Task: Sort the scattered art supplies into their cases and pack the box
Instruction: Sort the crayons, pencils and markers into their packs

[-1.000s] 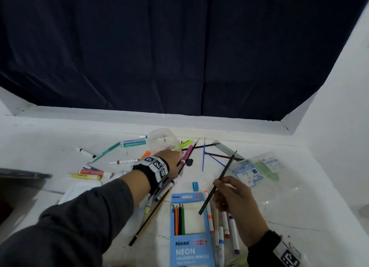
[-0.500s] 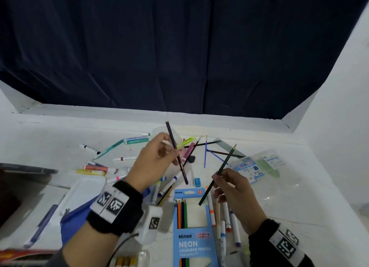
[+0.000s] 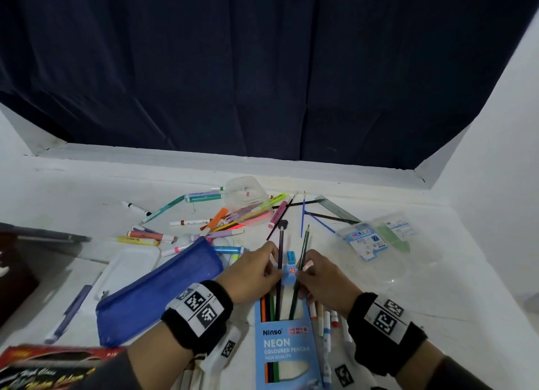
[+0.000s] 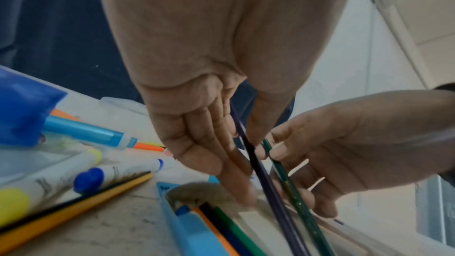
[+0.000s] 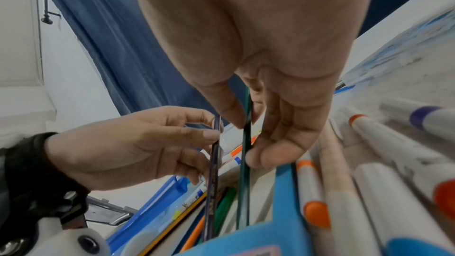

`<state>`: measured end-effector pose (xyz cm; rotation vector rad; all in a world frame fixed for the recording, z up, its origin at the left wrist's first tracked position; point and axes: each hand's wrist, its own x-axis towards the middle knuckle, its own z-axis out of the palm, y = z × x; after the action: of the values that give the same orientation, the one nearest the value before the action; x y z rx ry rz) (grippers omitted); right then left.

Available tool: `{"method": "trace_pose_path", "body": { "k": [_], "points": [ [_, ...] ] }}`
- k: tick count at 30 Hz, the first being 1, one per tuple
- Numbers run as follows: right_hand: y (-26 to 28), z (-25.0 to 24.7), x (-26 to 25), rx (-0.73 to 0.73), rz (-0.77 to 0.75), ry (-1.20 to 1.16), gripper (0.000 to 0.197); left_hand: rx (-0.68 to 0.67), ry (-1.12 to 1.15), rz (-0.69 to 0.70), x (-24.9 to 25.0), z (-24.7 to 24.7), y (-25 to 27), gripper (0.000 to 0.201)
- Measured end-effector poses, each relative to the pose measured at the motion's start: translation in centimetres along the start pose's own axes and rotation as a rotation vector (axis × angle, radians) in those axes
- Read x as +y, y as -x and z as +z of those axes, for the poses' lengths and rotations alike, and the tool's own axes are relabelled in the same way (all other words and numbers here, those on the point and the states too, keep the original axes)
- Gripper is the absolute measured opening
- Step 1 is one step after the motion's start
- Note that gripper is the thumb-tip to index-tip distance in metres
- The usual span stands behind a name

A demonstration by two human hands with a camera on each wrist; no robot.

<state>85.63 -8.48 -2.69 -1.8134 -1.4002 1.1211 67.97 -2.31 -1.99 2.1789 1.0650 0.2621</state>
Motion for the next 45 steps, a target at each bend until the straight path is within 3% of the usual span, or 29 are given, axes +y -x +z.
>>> {"method": "trace_pose_path", "body": {
  "k": [3, 8, 13, 20, 26, 32, 41, 45],
  "points": [
    [-0.2, 0.2, -0.1, 0.034, -0.014, 0.034, 0.010, -0.050, -0.064, 0.010, -0.1, 0.1, 0.4, 0.020],
    [-0.5, 0.6, -0.6, 0.078, -0.058, 0.019, 0.004, 0.008, -0.163, 0.060, 0.0, 0.2, 0.7, 0.023],
    [-0.6, 1.0, -0.8, 0.042, -0.031, 0.005, 0.009, -0.072, -0.458, -0.106, -0.6, -0.3, -0.5, 0.043],
    [-1.3, 1.2, -1.1, 0.003, 0.028, 0.016, 0.017, -0.039, -0.749, -0.004, 0.5, 0.2, 0.6, 0.059],
    [-1.4, 1.3, -0.5, -0.039, 0.029, 0.058, 0.019, -0.111, -0.756, 0.035, 0.0, 0.5, 2.9, 0.057],
    [-1.7, 1.6, -0.4, -0.059, 0.020, 0.075, 0.016, -0.210, -0.760, 0.172, -1.2, 0.7, 5.6, 0.040],
    [-1.3, 2.4, -1.0, -0.115, 0.028, 0.076, 0.030, -0.168, -0.727, 0.162, -1.3, 0.8, 6.4, 0.064],
    [-0.7, 3.0, -1.2, -0.145, 0.008, 0.153, 0.045, -0.213, -0.771, 0.113, -1.9, 0.8, 6.0, 0.082]
  ]
}}
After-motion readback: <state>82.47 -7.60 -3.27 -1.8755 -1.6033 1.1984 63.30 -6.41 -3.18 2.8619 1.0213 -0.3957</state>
